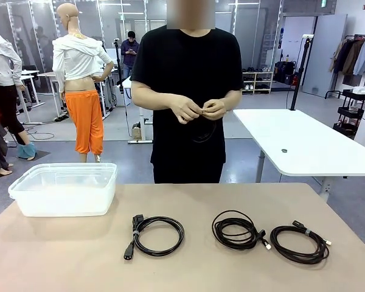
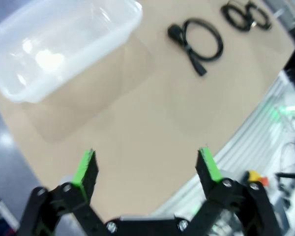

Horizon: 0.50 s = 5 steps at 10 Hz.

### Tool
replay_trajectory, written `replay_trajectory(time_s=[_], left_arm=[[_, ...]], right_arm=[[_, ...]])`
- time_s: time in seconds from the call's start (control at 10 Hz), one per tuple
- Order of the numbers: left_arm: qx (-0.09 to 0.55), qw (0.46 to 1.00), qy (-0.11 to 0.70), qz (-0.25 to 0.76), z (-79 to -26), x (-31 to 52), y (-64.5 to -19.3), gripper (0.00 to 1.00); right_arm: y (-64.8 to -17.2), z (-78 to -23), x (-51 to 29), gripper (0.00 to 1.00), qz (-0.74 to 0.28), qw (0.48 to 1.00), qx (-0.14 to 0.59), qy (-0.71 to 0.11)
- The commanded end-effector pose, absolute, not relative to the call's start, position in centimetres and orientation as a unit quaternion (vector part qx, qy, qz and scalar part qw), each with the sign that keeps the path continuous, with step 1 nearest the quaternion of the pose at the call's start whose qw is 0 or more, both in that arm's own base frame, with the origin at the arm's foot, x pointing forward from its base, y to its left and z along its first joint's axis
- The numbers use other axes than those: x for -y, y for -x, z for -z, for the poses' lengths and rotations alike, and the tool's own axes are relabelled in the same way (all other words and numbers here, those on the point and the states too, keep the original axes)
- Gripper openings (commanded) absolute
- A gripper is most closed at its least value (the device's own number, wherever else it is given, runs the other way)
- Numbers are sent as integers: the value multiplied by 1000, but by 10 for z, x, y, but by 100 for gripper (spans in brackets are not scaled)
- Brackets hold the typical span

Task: Organize and store the cables.
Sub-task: Place the Power Cable into the Organizing box.

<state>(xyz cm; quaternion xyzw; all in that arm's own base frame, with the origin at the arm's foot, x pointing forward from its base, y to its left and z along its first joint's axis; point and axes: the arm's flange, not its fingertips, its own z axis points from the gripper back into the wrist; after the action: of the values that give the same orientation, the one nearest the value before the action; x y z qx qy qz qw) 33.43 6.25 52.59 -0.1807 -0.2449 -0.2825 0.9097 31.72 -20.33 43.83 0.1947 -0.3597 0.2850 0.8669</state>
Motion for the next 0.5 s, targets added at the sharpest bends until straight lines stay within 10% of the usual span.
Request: replay_trajectory(time_s=[0.0,0.4], left_arm=[[179,928,177,275,-542,-23,-335,100],[116,952,127,253,-536,93,-346,100]], right_arm=[[-316,-437,205,100,-286,867,360,-195],[-316,-437,205,100,-286,867,360,-195]])
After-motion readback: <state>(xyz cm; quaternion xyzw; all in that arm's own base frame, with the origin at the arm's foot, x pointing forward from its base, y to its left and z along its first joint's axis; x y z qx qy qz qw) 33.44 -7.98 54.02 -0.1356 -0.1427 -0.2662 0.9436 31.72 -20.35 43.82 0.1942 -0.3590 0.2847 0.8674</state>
